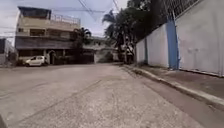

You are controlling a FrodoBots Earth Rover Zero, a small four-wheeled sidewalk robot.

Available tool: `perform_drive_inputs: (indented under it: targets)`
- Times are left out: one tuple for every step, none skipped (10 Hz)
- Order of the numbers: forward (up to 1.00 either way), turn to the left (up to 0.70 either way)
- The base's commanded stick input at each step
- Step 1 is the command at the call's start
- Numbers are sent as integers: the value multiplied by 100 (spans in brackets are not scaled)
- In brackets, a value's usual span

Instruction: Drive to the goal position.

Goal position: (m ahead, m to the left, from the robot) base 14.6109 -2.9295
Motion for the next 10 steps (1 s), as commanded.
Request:
perform_drive_inputs:
  targets:
    - [100,0]
    - [100,0]
    - [100,0]
    - [100,0]
    - [100,0]
    - [100,0]
    - [100,0]
    - [100,0]
    - [100,1]
    - [100,3]
